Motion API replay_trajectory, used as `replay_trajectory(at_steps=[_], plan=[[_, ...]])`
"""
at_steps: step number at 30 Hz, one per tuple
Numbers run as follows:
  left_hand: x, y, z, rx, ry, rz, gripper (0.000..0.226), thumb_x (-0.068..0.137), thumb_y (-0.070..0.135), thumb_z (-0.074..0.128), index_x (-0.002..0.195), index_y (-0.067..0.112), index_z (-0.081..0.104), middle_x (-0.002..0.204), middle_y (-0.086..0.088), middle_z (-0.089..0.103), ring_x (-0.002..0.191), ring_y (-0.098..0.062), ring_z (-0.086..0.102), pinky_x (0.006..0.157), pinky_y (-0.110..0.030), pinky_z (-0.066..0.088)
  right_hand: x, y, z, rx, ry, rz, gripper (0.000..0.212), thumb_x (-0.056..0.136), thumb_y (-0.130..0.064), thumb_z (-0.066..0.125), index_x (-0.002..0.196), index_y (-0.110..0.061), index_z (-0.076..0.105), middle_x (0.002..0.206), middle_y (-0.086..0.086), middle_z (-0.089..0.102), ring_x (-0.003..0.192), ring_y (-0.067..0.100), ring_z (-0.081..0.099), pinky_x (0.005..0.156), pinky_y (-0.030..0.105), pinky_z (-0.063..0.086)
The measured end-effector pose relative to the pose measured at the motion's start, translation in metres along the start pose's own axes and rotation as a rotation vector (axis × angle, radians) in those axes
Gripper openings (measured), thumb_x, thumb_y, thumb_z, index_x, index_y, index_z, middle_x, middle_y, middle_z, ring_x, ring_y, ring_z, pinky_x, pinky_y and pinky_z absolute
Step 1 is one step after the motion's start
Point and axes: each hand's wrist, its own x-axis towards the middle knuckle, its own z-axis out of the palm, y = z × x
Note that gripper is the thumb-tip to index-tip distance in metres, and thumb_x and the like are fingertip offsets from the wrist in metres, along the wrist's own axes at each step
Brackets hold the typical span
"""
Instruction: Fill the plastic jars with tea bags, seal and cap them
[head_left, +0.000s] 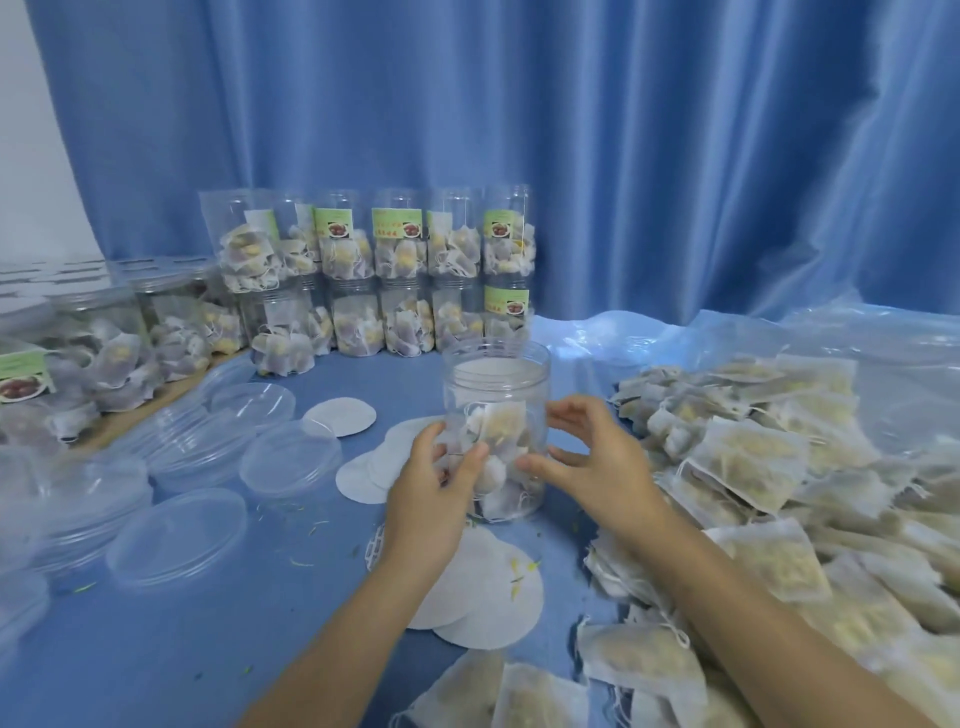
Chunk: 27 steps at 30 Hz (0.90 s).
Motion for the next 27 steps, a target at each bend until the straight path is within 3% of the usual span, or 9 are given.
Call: replay_trajectory(at_steps=[3,6,9,14,16,20,23,25,27], plan=[[-0.004,-0.005,-0.002,0.099,0.016,-0.014,0.049,0.089,0.041,0.056,0.132,0.019,0.047,0.123,-0.001,0.06,0.107,-0.015,0.059,0.085,-0.024,0.043,0.004,-0.017,-0.013,-0.397,-0.136,0.011,0.029,0.074,-0.045,0.074,0.084,-0.023,0.058,0.088,-0.013,0.062,0.084,0.007,0.06,0.071,0.02,0.049],[-0.005,-0.006,-0.002,0.17,0.005,-0.003,0.053,0.086,0.041,0.06,0.132,0.02,0.045,0.124,-0.001,0.057,0.11,-0.017,0.057,0.094,-0.032,0.044,0.005,-0.037,-0.027,-0.799,-0.371,0.023,0.022,0.081,-0.048,0.063,0.076,-0.026,0.065,0.083,-0.012,0.067,0.082,0.01,0.06,0.077,0.029,0.051],[-0.007,-0.008,-0.001,0.296,0.022,0.012,0.056,0.082,0.037,0.067,0.13,0.02,0.045,0.124,-0.003,0.053,0.114,-0.021,0.052,0.095,-0.031,0.041,0.003,-0.053,-0.035,-0.878,-0.601,0.125,0.005,0.078,-0.03,0.063,0.075,-0.029,0.067,0.085,-0.011,0.068,0.08,0.008,0.06,0.077,0.027,0.052],[-0.007,-0.01,-0.002,0.441,0.031,-0.004,0.053,0.08,0.026,0.068,0.128,0.016,0.047,0.128,-0.008,0.049,0.119,-0.024,0.045,0.095,-0.032,0.036,-0.002,-0.055,-0.036,-0.966,-0.884,0.333,0.03,0.073,-0.029,0.06,0.1,-0.021,0.07,0.098,-0.004,0.07,0.086,0.011,0.063,0.086,0.031,0.055],[-0.007,-0.009,-0.003,0.485,0.03,0.006,0.05,0.082,0.025,0.066,0.127,0.014,0.047,0.128,-0.009,0.048,0.12,-0.026,0.043,0.097,-0.034,0.036,-0.001,-0.054,-0.038,-0.971,-0.93,0.34,0.028,0.073,-0.026,0.06,0.098,-0.019,0.07,0.093,-0.003,0.068,0.081,0.011,0.06,0.079,0.028,0.053],[-0.008,-0.006,-0.005,0.597,0.02,0.068,0.047,0.085,0.025,0.062,0.128,0.014,0.046,0.131,-0.009,0.043,0.122,-0.026,0.04,0.096,-0.033,0.036,-0.002,-0.055,-0.043,-0.907,-0.938,0.306,0.026,0.075,-0.013,0.065,0.089,-0.033,0.058,0.081,-0.018,0.056,0.069,-0.001,0.055,0.056,0.012,0.045],[-0.007,-0.007,-0.005,0.614,0.02,0.086,0.046,0.085,0.024,0.061,0.127,0.014,0.046,0.131,-0.008,0.041,0.123,-0.025,0.039,0.094,-0.032,0.036,-0.003,-0.051,-0.038,-0.893,-0.806,0.132,0.026,0.075,-0.009,0.061,0.075,-0.034,0.054,0.075,-0.017,0.058,0.072,0.005,0.057,0.068,0.022,0.051],[-0.006,-0.007,-0.007,0.587,0.037,0.096,0.043,0.086,0.023,0.061,0.126,0.014,0.048,0.13,-0.007,0.042,0.122,-0.024,0.04,0.094,-0.031,0.036,-0.003,-0.052,-0.034,-0.638,-0.617,0.015,0.029,0.075,-0.005,0.062,0.071,-0.033,0.056,0.072,-0.016,0.063,0.071,0.005,0.059,0.075,0.03,0.054],[-0.003,-0.008,-0.011,0.553,0.06,0.103,0.039,0.087,0.019,0.059,0.125,0.016,0.051,0.13,-0.006,0.044,0.122,-0.023,0.042,0.094,-0.032,0.038,-0.003,-0.061,-0.028,-0.196,-0.449,-0.048,0.034,0.075,0.001,0.07,0.077,-0.029,0.054,0.075,-0.009,0.07,0.065,0.008,0.059,0.069,0.03,0.054]])
